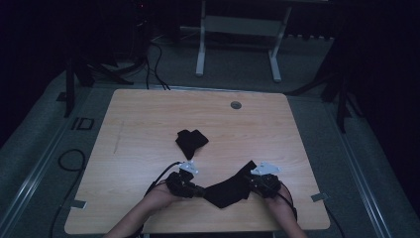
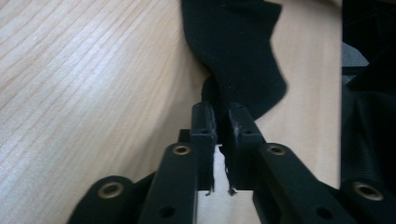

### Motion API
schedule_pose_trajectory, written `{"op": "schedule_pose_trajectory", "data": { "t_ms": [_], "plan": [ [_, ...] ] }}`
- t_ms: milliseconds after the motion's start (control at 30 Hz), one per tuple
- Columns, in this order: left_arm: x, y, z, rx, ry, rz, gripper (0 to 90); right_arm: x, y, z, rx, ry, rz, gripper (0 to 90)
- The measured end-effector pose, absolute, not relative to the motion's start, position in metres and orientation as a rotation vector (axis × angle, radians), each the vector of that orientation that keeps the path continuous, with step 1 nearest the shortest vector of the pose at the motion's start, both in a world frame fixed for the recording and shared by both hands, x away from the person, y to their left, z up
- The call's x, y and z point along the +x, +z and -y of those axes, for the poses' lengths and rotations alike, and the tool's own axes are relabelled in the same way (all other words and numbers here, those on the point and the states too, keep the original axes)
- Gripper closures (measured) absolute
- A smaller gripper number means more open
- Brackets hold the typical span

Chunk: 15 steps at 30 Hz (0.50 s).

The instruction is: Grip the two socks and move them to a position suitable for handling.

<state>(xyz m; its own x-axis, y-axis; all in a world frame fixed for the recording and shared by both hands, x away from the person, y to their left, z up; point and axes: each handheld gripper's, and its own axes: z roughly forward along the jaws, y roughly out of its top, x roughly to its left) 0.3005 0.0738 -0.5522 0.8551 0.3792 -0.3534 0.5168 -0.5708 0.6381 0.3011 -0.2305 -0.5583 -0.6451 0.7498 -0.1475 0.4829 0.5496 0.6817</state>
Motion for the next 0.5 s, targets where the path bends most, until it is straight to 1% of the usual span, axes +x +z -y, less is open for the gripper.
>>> {"op": "schedule_pose_trajectory", "data": {
  "t_ms": [67,100,200,267,300,367,500],
  "plan": [
    [0.296,-0.542,-0.078,2.208,-0.249,-0.641,84.5,0.302,-0.559,0.231,1.006,0.858,-2.360,72.9],
    [0.294,-0.535,-0.082,2.138,-0.327,-0.635,84.6,0.302,-0.559,0.231,1.008,0.859,-2.358,73.5],
    [0.293,-0.523,-0.091,2.005,-0.449,-0.658,84.6,0.301,-0.559,0.230,1.004,0.879,-2.373,73.6],
    [0.296,-0.521,-0.096,1.965,-0.495,-0.679,84.5,0.300,-0.559,0.227,0.981,0.889,-2.385,73.4],
    [0.297,-0.522,-0.097,1.973,-0.490,-0.700,84.4,0.299,-0.559,0.225,0.972,0.882,-2.387,73.4],
    [0.302,-0.529,-0.099,2.021,-0.430,-0.776,84.3,0.299,-0.559,0.222,0.958,0.865,-2.383,73.3],
    [0.306,-0.544,-0.102,2.245,-0.098,-0.876,83.4,0.299,-0.559,0.223,0.968,0.862,-2.374,72.6]
  ]
}}
